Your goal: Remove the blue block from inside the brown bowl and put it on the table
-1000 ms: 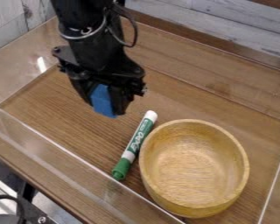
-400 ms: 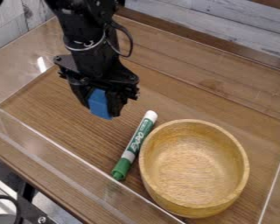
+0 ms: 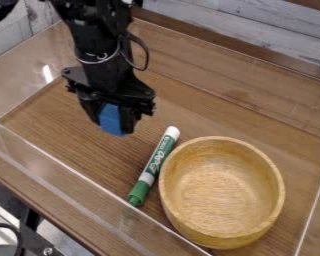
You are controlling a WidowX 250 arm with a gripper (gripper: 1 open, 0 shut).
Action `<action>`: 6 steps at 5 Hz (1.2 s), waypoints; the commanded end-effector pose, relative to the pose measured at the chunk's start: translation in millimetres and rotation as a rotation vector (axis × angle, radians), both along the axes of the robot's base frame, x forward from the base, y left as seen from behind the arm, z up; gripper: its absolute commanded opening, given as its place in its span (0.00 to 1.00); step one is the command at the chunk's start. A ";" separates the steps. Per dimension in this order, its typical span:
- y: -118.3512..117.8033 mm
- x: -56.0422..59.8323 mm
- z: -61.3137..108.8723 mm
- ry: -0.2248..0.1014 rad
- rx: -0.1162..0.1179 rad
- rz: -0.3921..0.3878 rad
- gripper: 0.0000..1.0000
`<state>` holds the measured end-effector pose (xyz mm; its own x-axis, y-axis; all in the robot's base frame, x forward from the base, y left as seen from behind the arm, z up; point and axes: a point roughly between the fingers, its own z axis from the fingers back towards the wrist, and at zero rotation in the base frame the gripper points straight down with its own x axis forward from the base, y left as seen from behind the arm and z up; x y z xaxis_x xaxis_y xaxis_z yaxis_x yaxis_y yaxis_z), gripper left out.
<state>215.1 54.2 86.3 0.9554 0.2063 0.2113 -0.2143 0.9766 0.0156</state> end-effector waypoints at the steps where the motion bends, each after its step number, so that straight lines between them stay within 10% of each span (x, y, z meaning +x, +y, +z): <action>1: 8.0 6.2 1.8 -0.025 0.021 0.014 0.00; 6: 18.6 6.4 -20.5 -0.002 0.044 0.024 0.00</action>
<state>216.1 69.2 58.4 0.9574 0.2184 0.1890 -0.2321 0.9712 0.0533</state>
